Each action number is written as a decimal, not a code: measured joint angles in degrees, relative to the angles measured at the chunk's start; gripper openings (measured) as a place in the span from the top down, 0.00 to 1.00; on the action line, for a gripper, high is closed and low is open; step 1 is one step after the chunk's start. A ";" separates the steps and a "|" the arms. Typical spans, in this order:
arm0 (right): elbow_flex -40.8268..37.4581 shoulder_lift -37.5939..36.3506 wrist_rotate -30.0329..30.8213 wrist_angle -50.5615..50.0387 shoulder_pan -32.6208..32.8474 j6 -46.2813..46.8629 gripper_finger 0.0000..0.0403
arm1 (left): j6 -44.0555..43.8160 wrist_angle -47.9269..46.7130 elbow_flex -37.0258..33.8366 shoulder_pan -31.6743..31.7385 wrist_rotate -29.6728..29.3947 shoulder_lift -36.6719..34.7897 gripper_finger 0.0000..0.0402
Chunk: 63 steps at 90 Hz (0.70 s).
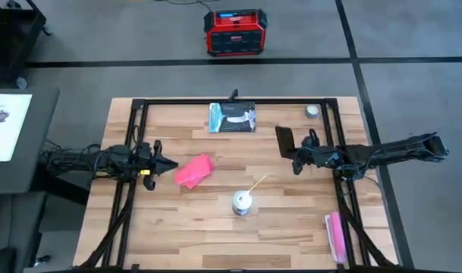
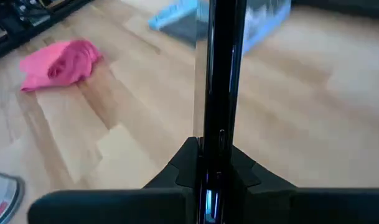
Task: Apply microfiber cloth
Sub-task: Wipe the back of the cellphone with the pink microfiber cloth
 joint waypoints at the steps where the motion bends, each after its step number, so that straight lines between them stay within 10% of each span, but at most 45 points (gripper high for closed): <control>1: -0.34 0.00 -0.29 0.09 0.00 0.59 0.96 | 0.01 0.01 -0.01 0.00 -0.01 0.00 0.99; 63: -6.98 2.45 -8.22 9.83 5.94 23.22 0.96 | 0.19 0.52 -0.10 0.00 -0.41 0.03 0.99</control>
